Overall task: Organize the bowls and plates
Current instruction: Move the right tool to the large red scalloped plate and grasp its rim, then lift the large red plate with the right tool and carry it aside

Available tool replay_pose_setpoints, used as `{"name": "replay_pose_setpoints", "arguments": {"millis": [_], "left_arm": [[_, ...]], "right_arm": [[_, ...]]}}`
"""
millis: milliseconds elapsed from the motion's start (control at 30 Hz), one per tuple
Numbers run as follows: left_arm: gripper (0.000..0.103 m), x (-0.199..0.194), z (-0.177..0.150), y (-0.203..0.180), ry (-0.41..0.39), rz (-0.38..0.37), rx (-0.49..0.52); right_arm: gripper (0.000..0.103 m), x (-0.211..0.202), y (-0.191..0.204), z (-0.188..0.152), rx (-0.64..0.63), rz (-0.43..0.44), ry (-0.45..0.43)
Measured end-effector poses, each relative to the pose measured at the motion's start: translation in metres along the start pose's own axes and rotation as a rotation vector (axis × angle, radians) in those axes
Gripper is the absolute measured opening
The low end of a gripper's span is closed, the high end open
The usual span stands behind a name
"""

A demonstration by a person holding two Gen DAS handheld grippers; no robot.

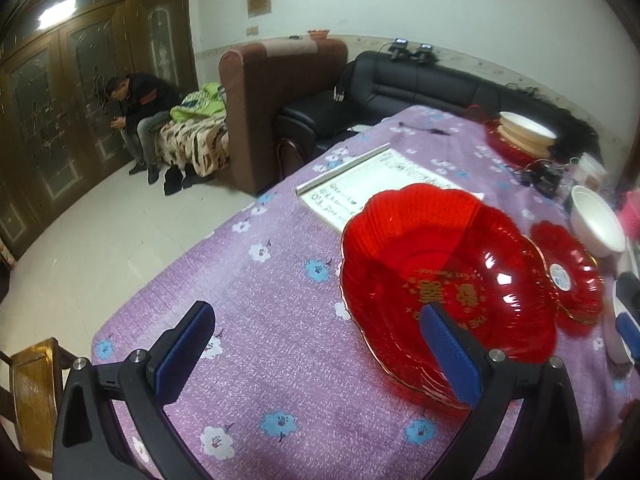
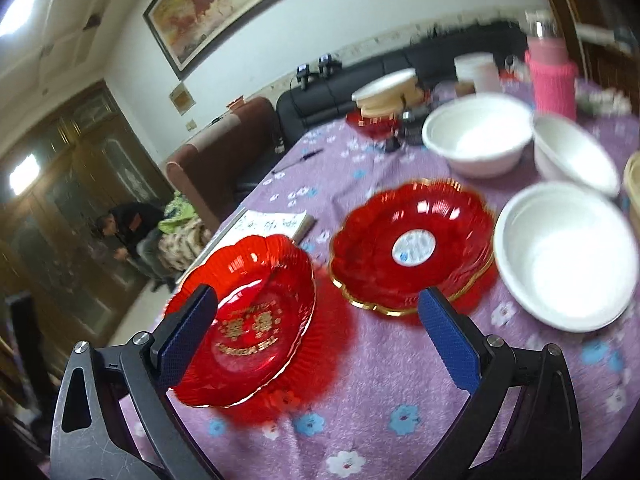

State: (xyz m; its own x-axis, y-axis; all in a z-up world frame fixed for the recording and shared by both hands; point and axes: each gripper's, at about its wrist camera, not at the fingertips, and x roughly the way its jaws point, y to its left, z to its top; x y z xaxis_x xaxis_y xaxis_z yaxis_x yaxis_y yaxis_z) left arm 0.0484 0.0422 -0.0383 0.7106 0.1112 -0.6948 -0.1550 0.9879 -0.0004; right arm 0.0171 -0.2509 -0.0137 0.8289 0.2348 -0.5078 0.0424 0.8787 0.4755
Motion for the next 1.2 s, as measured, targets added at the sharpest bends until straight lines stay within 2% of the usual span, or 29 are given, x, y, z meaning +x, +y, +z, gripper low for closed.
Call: {"name": "replay_pose_setpoints", "arguments": {"millis": [67, 167, 233, 433, 633, 733, 767, 800, 867, 900, 933, 1000, 1033, 1067, 1200], "left_arm": [[0.102, 0.007, 0.001, -0.004, 0.058, -0.014, -0.003], [0.102, 0.016, 0.003, -0.003, 0.069, -0.049, -0.043], [0.102, 0.020, 0.002, -0.004, 0.095, -0.066, -0.058], [0.102, 0.036, 0.003, -0.010, 0.172, -0.086, -0.075], [0.102, 0.058, 0.003, -0.014, 0.275, -0.116, -0.124], [0.101, 0.064, 0.002, -0.017, 0.291, -0.119, -0.129], [0.098, 0.065, 0.002, -0.018, 0.292, -0.119, -0.127], [0.090, 0.066, 0.002, -0.019, 0.287, -0.122, -0.128], [0.080, 0.067, 0.002, -0.019, 0.278, -0.109, -0.125], [0.071, 0.067, 0.004, -0.019, 0.272, -0.112, -0.122], [0.067, 0.067, 0.006, -0.019, 0.265, -0.117, -0.122], [0.043, 0.066, 0.008, -0.018, 0.249, -0.143, -0.120], [0.036, 0.066, 0.011, -0.018, 0.243, -0.165, -0.120], [0.021, 0.067, 0.012, -0.020, 0.240, -0.195, -0.118], [0.021, 0.064, 0.013, -0.026, 0.219, -0.205, -0.083]], "right_arm": [[0.101, 0.006, 0.000, -0.002, 0.003, 0.017, 0.035], [0.098, 0.015, -0.002, -0.002, 0.024, 0.039, 0.091], [0.091, 0.020, -0.004, -0.002, 0.046, 0.040, 0.115], [0.089, 0.049, -0.008, -0.005, 0.172, 0.062, 0.245], [0.089, 0.080, -0.003, -0.012, 0.275, 0.073, 0.335], [0.088, 0.085, 0.004, -0.012, 0.254, 0.059, 0.316], [0.086, 0.089, 0.007, -0.012, 0.247, 0.065, 0.322], [0.078, 0.092, 0.006, -0.012, 0.238, 0.061, 0.329], [0.060, 0.095, 0.009, -0.011, 0.187, 0.026, 0.329], [0.043, 0.097, 0.008, -0.012, 0.181, 0.033, 0.341], [0.027, 0.100, 0.004, -0.014, 0.186, 0.037, 0.352], [0.014, 0.102, 0.001, -0.014, 0.185, 0.027, 0.352], [0.013, 0.102, -0.001, -0.014, 0.183, 0.033, 0.350], [0.013, 0.101, 0.000, -0.014, 0.178, 0.038, 0.348], [0.011, 0.100, 0.005, -0.015, 0.128, 0.012, 0.329]]}}
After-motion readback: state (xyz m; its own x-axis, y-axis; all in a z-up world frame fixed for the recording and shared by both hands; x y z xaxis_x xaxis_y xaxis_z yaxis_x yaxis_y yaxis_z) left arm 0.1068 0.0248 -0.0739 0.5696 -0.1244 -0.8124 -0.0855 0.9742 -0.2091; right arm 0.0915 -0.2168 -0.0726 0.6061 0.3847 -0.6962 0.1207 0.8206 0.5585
